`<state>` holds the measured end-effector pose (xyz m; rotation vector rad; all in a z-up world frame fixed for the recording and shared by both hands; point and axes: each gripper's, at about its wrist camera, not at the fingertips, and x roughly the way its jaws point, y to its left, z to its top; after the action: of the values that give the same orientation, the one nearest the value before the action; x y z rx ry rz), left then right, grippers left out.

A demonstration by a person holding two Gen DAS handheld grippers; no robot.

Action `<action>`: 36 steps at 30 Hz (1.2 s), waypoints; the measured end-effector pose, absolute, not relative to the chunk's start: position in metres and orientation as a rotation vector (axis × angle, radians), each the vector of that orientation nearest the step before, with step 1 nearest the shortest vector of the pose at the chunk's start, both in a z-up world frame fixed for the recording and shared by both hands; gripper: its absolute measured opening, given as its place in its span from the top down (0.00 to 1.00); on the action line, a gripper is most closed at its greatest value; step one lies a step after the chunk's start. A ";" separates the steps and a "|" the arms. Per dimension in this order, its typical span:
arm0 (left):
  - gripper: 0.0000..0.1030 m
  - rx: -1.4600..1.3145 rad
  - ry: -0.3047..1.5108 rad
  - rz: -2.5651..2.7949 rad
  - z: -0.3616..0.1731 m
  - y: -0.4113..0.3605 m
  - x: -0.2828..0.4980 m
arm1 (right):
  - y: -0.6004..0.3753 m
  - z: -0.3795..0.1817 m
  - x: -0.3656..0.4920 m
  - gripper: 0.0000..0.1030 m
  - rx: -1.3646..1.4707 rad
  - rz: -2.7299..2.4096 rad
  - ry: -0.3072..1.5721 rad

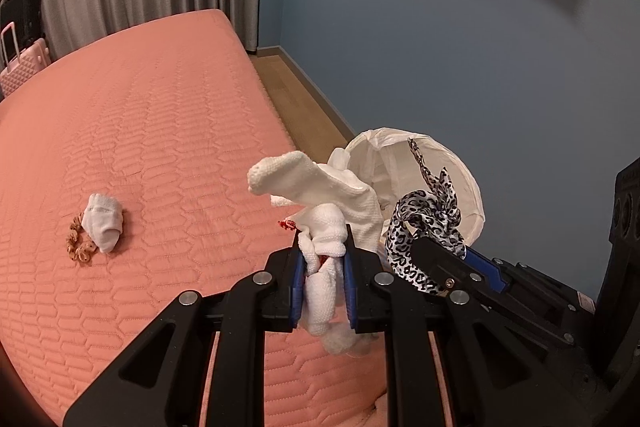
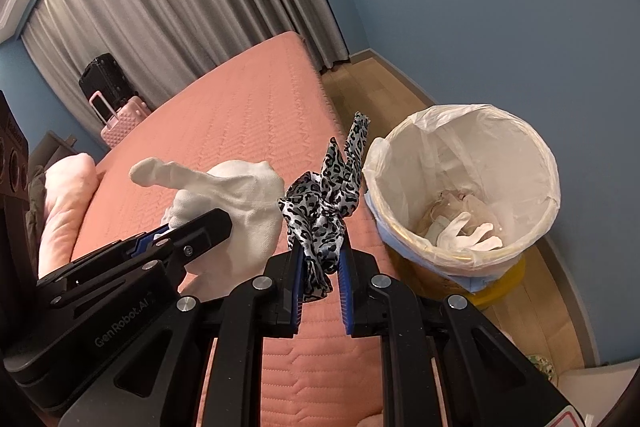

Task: Collect trash
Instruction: 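Carry glove and leopard scrunchie to the wastebasket and open both tools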

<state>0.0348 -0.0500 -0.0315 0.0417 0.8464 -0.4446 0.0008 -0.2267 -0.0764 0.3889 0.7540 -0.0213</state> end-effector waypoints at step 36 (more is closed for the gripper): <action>0.82 0.092 0.843 -0.582 -0.018 -0.154 0.087 | -0.332 -0.069 0.032 0.86 0.418 -0.211 0.701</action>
<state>0.0868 -0.1542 -0.0177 0.0924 0.8426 -0.5821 0.0319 -0.3317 -0.0687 0.4181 0.7006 -0.2107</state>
